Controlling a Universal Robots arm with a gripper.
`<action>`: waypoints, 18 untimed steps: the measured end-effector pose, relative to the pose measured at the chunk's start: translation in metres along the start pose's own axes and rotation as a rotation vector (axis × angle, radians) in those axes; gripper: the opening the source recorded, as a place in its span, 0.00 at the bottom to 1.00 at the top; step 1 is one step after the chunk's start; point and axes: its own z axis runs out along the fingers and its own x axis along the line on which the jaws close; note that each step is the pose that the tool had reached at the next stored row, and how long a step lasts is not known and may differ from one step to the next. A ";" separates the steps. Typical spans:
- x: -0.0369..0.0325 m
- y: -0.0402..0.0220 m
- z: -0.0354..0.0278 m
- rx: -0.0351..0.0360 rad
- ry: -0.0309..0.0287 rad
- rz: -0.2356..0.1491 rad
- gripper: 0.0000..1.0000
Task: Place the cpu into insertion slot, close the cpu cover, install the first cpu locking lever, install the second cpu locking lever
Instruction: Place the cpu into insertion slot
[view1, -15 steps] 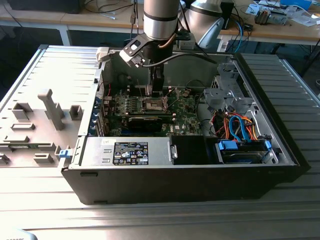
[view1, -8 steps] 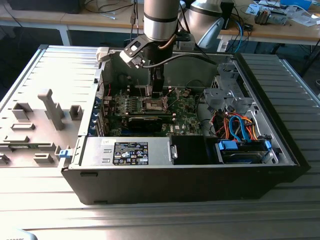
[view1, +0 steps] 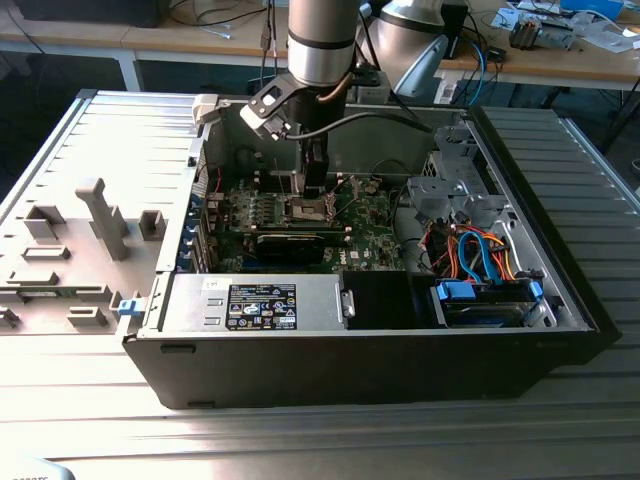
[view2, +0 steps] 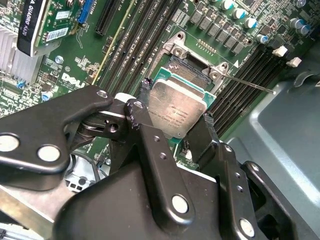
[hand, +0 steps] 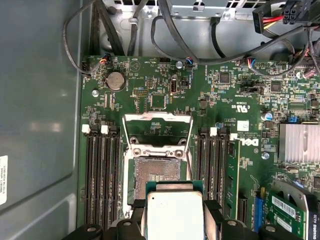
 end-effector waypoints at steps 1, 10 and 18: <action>0.0000 0.0000 0.0003 0.0000 0.0000 0.000 0.55; 0.0000 0.0002 0.0036 0.0000 0.0000 0.000 0.55; 0.0000 0.0002 0.0055 0.0000 0.0000 0.000 0.55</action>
